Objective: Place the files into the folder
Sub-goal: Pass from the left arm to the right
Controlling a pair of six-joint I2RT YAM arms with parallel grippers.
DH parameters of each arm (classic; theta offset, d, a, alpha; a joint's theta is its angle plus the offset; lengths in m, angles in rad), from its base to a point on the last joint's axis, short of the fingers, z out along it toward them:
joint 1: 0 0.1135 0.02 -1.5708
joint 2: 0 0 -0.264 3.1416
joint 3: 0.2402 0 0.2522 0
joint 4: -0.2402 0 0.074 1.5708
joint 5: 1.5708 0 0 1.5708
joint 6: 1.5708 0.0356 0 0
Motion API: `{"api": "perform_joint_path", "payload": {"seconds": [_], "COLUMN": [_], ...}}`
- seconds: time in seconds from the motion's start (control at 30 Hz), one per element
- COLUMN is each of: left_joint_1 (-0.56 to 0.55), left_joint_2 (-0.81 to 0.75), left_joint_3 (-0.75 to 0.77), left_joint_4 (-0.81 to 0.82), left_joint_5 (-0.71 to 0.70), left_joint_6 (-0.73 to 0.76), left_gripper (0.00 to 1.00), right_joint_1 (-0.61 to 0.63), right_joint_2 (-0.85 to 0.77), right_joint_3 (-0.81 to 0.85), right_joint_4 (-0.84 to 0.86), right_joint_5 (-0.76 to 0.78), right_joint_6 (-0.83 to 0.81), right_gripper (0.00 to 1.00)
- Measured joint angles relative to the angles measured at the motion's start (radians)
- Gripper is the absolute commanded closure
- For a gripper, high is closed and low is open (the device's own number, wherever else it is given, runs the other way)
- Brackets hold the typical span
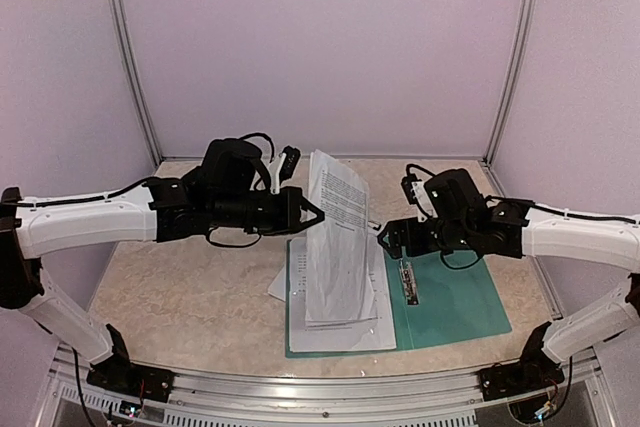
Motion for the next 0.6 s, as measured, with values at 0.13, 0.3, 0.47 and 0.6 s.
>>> {"api": "perform_joint_path", "payload": {"seconds": [0.13, 0.3, 0.47, 0.6], "left_joint_1": [-0.004, -0.004, 0.001, 0.008], "left_joint_2": [0.000, -0.006, -0.081, -0.170], "left_joint_3": [0.062, 0.047, -0.018, -0.054], "left_joint_4": [0.004, -0.002, 0.000, 0.005], "left_joint_5": [0.017, 0.042, 0.071, 0.093], "left_joint_6": [0.030, 0.079, 0.154, 0.189], "left_gripper": [1.00, 1.00, 1.00, 1.00], "right_joint_1": [-0.053, -0.104, -0.150, -0.179], "right_joint_2": [-0.040, -0.089, -0.096, -0.078], "right_joint_3": [-0.008, -0.078, -0.163, -0.222], "right_joint_4": [-0.003, 0.061, 0.225, 0.375], "right_joint_5": [-0.026, -0.135, -0.301, -0.428], "right_joint_6": [0.001, 0.000, -0.003, 0.001], "right_gripper": [0.07, 0.05, 0.06, 0.07]}}
